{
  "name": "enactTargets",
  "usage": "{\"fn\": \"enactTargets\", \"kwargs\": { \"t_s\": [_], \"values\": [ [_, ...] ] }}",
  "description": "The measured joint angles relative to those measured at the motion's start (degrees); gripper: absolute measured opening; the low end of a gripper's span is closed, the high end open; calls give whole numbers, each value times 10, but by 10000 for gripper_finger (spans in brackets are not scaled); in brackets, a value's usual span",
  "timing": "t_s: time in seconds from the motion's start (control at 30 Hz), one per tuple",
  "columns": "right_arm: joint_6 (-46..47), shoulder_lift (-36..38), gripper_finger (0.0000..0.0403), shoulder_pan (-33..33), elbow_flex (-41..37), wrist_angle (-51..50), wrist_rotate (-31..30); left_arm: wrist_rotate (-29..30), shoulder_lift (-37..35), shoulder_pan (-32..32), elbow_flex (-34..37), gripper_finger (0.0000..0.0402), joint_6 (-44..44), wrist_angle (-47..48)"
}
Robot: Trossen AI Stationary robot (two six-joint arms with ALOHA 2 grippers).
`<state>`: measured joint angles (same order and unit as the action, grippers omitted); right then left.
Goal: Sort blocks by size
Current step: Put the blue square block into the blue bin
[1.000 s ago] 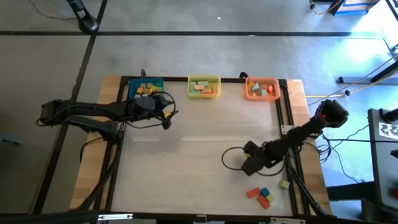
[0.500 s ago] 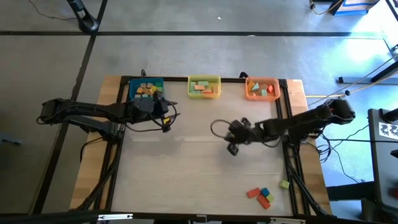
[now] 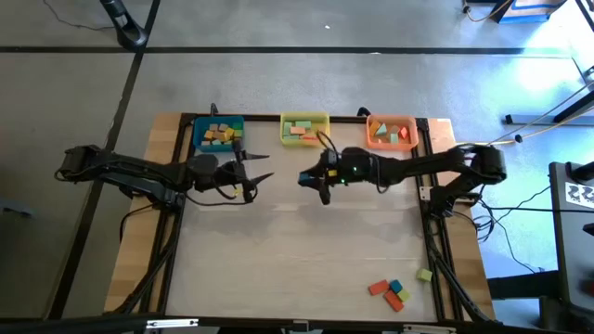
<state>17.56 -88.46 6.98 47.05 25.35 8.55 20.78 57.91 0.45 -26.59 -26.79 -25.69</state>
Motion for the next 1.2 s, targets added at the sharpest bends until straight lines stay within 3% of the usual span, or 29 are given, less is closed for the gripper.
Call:
{"fn": "enactTargets", "kwargs": {
  "t_s": [0.1,0.27,0.4,0.57,0.87,1.2],
  "values": [
    [2,-32,128,16,0,93,45,-5,0,1,6,226,-6,-34],
    [15,-68,128,19,0,227,69,-17,0,12,6,226,-6,-89],
    [16,-80,129,22,0,271,75,-104,13,24,6,226,-105,-82],
    [17,-80,129,25,12,273,81,-129,59,17,6,226,-207,-97],
    [33,-80,130,24,20,254,105,-105,159,-4,-18,226,-233,-204],
    [32,-80,130,12,20,245,106,-98,233,-20,-70,225,-250,-201]
  ]
}}
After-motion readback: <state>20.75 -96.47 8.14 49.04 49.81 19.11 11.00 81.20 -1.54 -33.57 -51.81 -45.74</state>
